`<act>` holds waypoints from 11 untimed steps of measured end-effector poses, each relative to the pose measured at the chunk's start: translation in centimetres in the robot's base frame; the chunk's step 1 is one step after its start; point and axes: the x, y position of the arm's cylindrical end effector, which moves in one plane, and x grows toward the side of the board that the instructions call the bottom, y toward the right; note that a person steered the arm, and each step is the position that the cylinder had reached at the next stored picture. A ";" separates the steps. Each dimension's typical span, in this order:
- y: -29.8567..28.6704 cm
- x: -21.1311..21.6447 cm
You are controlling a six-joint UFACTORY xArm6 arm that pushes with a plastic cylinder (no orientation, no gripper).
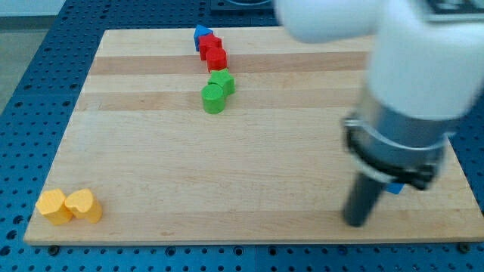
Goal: Push the blue cube towards left
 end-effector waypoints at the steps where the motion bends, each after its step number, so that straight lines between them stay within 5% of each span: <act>1: 6.2 -0.5; 3: 7.5 -4.0; 11: -4.2 -10.5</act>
